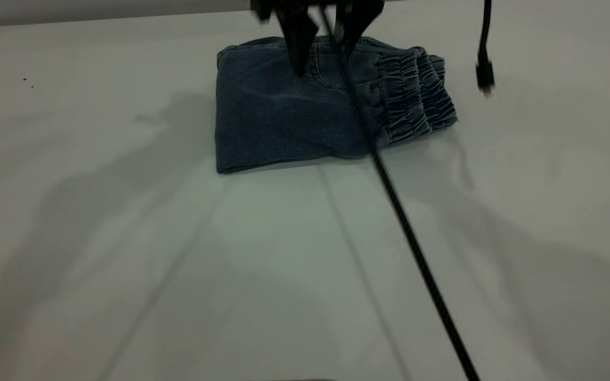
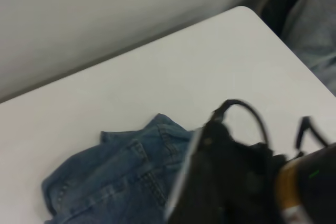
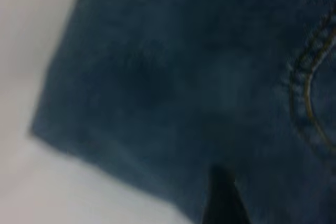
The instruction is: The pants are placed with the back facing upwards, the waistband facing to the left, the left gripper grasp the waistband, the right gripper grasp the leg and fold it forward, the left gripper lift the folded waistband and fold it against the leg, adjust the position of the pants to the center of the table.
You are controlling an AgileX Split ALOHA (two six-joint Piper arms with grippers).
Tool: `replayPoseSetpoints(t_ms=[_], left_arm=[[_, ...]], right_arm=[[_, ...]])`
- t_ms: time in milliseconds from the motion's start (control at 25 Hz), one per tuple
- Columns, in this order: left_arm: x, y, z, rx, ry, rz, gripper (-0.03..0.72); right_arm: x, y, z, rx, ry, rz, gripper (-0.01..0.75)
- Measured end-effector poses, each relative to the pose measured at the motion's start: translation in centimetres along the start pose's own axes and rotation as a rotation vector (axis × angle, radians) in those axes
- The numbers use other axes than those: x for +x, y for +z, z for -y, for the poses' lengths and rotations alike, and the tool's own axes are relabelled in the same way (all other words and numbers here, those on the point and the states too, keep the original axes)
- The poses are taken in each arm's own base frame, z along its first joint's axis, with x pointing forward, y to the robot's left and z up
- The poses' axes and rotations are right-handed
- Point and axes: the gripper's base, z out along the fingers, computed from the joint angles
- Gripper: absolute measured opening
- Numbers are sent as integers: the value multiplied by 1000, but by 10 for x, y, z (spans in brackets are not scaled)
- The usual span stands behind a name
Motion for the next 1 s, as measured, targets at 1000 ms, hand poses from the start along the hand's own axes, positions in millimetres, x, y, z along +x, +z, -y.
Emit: replayPoseSetpoints(t_ms=[1000], left_arm=[[-2,-19,1,-2,115,-43,575]], right_arm=[[-16,-18,-8,-9,88,-37,340]])
